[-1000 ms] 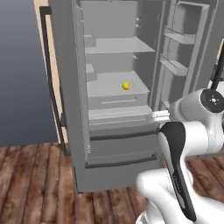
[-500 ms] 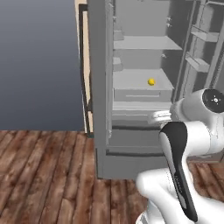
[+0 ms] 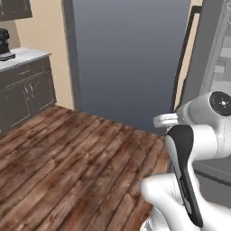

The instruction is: Grab the garlic and lemon from the fridge, place them in the blender, close the lid, and turn on the blender to create a marinade.

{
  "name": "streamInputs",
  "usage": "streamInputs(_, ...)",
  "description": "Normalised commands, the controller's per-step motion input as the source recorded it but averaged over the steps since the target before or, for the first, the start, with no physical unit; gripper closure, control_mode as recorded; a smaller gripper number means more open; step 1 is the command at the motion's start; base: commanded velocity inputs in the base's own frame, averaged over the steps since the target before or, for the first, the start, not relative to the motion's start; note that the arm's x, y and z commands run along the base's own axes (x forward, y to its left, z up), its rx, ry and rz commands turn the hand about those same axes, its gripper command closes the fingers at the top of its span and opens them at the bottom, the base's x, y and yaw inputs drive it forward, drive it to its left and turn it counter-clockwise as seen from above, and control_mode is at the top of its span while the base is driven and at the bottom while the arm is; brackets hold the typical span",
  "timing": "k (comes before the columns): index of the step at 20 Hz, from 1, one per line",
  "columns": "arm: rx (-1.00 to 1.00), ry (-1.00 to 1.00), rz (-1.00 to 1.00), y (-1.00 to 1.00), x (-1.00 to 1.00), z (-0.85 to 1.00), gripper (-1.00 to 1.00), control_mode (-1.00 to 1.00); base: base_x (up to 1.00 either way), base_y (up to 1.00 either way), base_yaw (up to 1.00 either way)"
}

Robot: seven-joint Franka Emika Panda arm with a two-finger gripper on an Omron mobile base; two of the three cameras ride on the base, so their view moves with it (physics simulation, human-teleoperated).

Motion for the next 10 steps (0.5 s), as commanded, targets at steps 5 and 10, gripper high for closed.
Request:
streamInputs(5,0.0,0.0,0.0,0.0,0.0,0.0,1.0,1.0,-0.21,0.29,1.0)
streamInputs(10,0.0,0.0,0.0,0.0,0.0,0.0,1.0,1.0,0.02,0.15,0.94)
